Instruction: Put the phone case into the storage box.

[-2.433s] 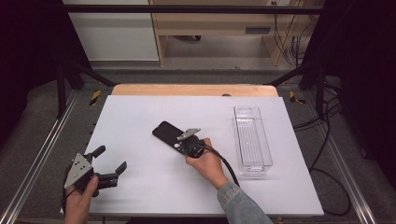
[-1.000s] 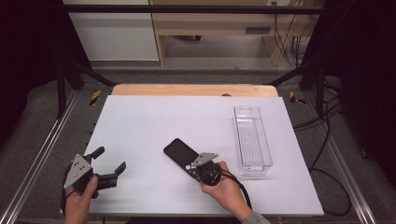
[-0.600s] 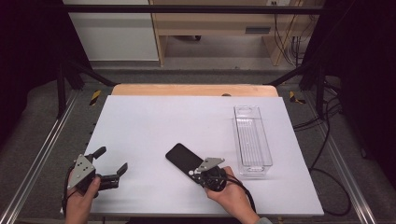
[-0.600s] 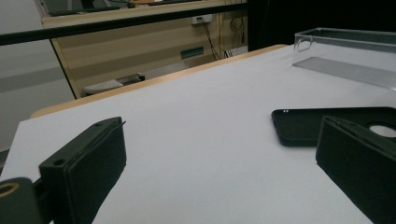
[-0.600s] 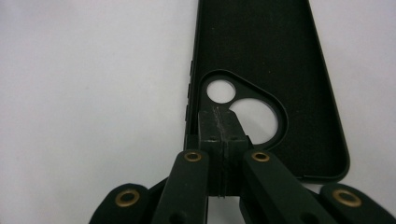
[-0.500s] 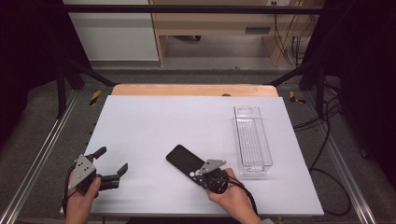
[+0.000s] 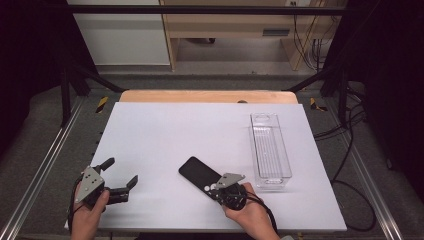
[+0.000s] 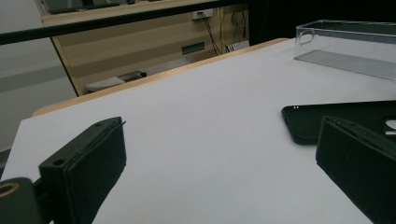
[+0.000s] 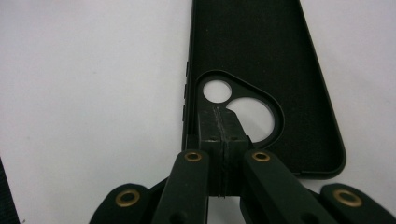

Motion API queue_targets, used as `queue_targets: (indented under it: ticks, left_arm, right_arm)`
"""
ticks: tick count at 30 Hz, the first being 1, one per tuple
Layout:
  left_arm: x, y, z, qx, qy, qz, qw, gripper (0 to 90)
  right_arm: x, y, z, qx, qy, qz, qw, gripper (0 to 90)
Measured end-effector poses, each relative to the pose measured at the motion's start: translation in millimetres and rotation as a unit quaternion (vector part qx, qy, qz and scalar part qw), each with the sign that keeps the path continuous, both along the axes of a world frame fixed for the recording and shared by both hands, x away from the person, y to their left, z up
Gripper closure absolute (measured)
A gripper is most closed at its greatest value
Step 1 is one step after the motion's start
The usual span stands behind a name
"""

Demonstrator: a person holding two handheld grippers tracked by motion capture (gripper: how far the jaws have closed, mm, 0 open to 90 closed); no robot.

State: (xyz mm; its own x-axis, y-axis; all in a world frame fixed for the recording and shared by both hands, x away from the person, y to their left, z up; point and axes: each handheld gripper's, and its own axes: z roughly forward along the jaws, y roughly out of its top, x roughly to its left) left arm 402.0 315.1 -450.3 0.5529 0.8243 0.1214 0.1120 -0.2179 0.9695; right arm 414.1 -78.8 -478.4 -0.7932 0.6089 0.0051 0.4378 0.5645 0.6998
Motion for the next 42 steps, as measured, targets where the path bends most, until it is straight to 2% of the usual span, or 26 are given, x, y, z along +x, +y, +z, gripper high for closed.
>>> queue_targets:
  ticks: [8,26,34,37,40,42]
  left_arm:
    - [0.5,1.8,0.7,-0.008,-0.001,-0.001,1.0000,2.0]
    - [0.4,-2.1,0.0,0.003,0.000,-0.007,1.0000,2.0]
    - [0.6,-3.3,-0.2,0.003,0.001,-0.009,1.0000,1.9]
    - [0.7,-3.8,-0.1,0.003,0.002,-0.010,0.9999,2.0]
    - [1.2,-4.5,-0.4,0.005,0.002,-0.012,0.9999,2.0]
    - [1.6,-4.8,-0.4,0.005,0.003,-0.012,0.9999,2.0]
  right_arm:
    - [-3.0,-2.0,0.5,-0.001,0.004,0.000,1.0000,90.0]
    - [-13.3,-10.8,2.7,-0.010,0.012,0.012,0.9998,90.0]
    - [-20.0,-14.9,2.3,-0.011,0.007,0.013,0.9998,89.3]
    - [-20.8,-16.3,3.5,-0.010,-0.007,0.016,0.9998,79.1]
    - [-23.6,-21.7,10.2,0.021,-0.027,0.016,0.9993,67.5]
    - [-25.7,-23.7,14.2,0.037,-0.042,0.019,0.9983,55.8]
